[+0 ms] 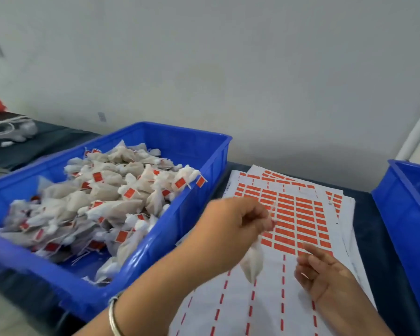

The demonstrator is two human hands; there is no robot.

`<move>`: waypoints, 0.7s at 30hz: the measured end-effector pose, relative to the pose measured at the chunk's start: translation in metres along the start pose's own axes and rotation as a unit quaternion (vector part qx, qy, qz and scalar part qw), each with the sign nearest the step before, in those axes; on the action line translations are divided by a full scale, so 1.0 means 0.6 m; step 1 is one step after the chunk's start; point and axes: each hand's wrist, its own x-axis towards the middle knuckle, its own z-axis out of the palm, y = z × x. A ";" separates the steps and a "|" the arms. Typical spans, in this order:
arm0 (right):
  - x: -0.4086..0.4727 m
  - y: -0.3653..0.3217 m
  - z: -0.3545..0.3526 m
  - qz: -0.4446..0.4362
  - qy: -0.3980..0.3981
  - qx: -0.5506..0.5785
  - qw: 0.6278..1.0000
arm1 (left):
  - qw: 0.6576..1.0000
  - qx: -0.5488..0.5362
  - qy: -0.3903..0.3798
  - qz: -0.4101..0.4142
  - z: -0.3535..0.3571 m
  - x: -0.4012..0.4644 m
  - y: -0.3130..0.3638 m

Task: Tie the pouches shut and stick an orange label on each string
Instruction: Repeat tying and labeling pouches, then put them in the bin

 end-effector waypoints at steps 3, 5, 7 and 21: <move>0.007 0.007 -0.004 0.018 0.028 0.006 0.999 | 0.990 0.007 0.127 0.064 -0.076 -0.022 0.016; 0.006 0.007 -0.005 0.017 0.034 0.020 0.999 | 0.971 0.008 0.221 0.085 -0.128 -0.035 0.011; 0.004 0.007 -0.004 0.019 0.038 0.023 0.999 | 0.953 0.007 0.292 0.085 -0.177 -0.045 -0.002; -0.026 0.003 0.029 0.005 0.015 -0.100 0.995 | 0.908 0.274 0.252 -0.192 -0.277 -0.116 -0.126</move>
